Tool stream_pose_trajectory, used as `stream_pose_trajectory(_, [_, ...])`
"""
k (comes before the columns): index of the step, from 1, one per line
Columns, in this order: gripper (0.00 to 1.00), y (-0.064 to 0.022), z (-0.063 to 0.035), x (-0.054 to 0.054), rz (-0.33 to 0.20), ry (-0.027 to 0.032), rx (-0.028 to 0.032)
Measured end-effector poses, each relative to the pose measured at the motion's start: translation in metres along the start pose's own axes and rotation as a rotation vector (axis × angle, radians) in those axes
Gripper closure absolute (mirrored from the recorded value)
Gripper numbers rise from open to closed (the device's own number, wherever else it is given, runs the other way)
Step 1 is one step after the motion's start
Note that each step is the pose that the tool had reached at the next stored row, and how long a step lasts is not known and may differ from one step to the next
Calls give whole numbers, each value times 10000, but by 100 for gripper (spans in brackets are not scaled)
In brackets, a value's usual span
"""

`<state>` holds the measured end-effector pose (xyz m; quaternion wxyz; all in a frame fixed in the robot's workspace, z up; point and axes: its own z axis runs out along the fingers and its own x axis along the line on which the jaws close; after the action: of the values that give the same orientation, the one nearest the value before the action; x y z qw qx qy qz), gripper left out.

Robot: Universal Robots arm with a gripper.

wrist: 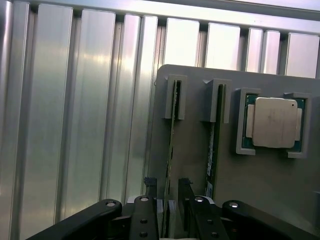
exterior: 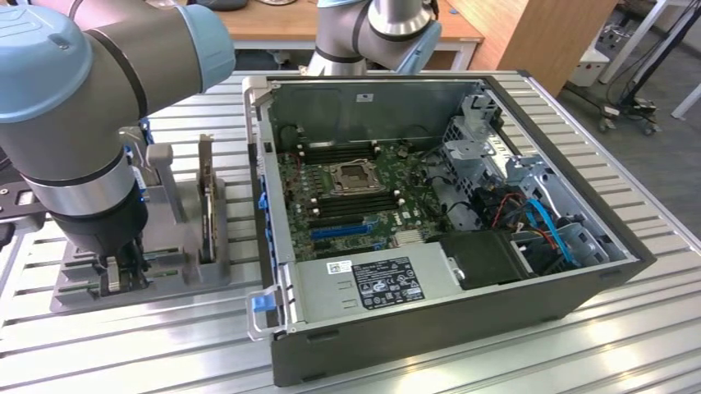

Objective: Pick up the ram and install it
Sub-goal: 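Pick up the ram and move it above insertion slot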

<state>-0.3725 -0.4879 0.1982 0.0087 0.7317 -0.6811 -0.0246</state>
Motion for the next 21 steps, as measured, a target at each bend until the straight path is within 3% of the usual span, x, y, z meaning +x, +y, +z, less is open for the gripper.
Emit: stream_pose_trajectory(21, [69,-3,1,-11,172,-8,4])
